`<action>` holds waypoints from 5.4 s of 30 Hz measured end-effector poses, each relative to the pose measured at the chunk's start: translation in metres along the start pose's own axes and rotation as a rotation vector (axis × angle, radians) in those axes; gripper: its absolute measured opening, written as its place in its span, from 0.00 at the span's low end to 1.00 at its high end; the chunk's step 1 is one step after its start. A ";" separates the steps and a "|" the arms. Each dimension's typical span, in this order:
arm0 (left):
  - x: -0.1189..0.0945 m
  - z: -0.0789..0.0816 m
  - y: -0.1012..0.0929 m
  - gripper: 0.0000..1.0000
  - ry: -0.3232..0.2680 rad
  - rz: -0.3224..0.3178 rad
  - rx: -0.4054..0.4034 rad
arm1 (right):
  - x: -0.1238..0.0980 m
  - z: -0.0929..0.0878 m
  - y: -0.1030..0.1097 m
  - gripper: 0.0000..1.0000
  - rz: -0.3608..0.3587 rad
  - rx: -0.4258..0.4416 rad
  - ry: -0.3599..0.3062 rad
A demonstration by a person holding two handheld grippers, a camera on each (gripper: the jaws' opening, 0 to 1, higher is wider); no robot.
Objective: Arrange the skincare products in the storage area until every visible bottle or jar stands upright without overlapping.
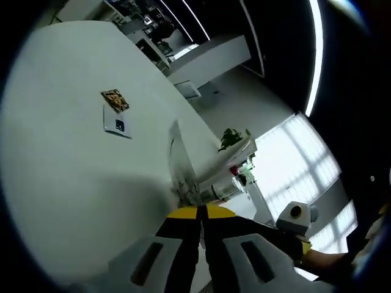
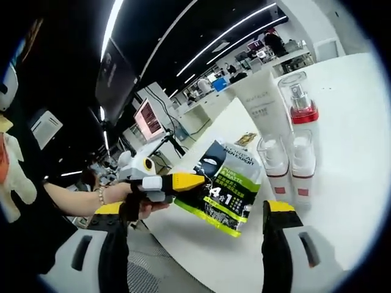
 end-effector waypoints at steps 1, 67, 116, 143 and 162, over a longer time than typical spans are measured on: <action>0.003 -0.002 0.002 0.00 0.008 0.001 0.000 | -0.001 0.000 -0.001 0.94 -0.003 -0.001 0.001; 0.038 -0.012 0.070 0.59 0.648 0.223 0.964 | -0.039 0.000 -0.057 0.98 -0.190 0.019 -0.029; 0.051 -0.011 0.081 0.64 0.534 0.390 0.881 | -0.041 0.000 -0.059 0.97 -0.200 0.031 -0.025; -0.001 -0.012 0.052 0.82 0.457 0.411 0.756 | -0.046 0.005 -0.045 0.98 -0.167 -0.054 -0.008; -0.050 -0.025 0.030 0.99 0.378 0.427 0.646 | -0.048 0.002 -0.028 1.00 -0.122 -0.089 0.003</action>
Point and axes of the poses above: the point that each gripper's makers call its tool centre point, and the gripper's own axes: x roughly forward along the fingers, y roughly to its left, z roughly out of its top, the point moved 1 cm from there along -x, roughly backward along the fingers, and after that the axes turned 8 degrees about -z, right-handed, at the moved point
